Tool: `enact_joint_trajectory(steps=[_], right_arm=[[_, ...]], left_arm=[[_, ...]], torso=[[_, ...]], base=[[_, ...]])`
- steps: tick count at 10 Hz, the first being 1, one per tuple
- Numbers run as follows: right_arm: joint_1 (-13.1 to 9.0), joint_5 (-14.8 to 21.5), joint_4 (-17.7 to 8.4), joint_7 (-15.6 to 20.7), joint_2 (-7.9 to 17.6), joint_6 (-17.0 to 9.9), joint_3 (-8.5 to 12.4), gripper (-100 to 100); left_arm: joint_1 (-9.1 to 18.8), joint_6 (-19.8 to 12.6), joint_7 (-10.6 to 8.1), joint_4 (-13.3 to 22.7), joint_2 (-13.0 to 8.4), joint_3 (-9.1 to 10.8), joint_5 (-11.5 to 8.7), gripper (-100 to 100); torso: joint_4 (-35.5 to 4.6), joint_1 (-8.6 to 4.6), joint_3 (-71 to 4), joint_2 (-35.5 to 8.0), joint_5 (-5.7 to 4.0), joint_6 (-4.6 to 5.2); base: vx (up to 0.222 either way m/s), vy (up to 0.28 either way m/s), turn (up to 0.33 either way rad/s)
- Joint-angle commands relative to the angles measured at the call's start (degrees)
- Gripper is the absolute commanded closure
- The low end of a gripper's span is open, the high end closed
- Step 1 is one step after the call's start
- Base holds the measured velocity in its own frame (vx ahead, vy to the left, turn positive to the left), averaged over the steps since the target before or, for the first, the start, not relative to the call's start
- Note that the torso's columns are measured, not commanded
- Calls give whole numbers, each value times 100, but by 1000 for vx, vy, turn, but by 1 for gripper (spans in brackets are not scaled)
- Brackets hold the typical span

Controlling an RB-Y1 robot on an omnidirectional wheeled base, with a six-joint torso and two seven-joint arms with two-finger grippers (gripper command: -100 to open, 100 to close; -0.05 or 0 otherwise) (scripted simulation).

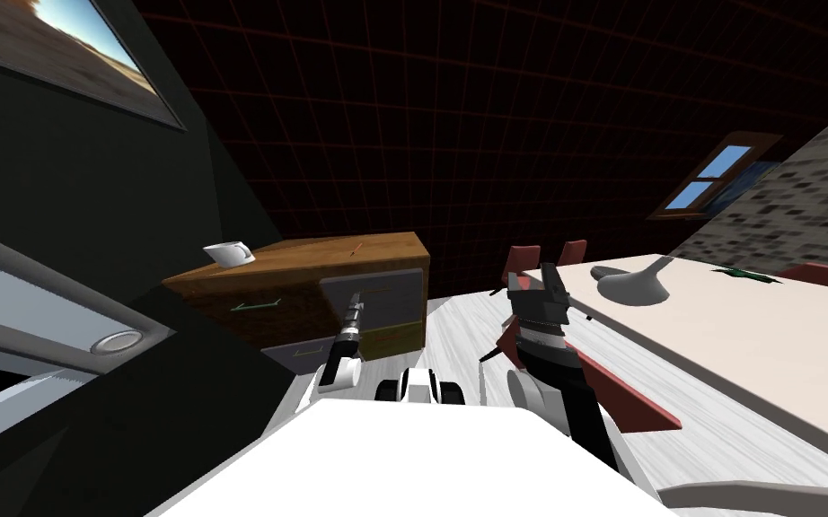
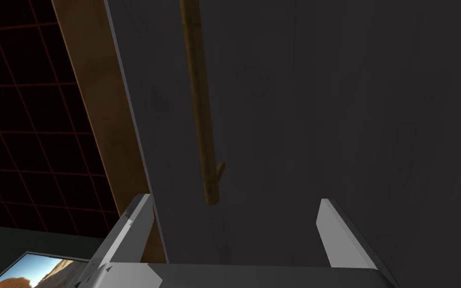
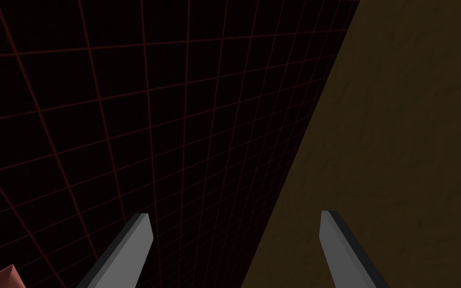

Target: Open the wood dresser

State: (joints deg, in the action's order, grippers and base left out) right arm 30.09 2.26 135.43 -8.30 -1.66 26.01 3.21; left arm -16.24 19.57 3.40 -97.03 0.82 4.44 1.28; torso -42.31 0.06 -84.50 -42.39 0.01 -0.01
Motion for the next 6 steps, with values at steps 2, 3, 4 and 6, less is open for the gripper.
enact_joint_trajectory(steps=[2,3,4,6], right_arm=[[1,0,0,0,0,0,0,0],[1,0,0,0,0,0,0,0],[0,0,0,0,0,0,0,0],[-2,0,0,0,0,0,0,0]], left_arm=[[-1,-163,0,-173,-6,16,-4,-100],[-1,-25,0,-26,0,2,0,100],[-1,-117,0,-109,-2,7,-1,100],[-34,-167,-10,-253,-13,-28,3,100]], torso=[[9,1,-19,30,1,0],[4,-4,-7,10,0,0],[-5,-11,13,-22,-2,0],[21,0,-6,10,12,2]], base=[[69,10,-9],[-56,-7,29],[-26,1,11],[-142,-35,14]])
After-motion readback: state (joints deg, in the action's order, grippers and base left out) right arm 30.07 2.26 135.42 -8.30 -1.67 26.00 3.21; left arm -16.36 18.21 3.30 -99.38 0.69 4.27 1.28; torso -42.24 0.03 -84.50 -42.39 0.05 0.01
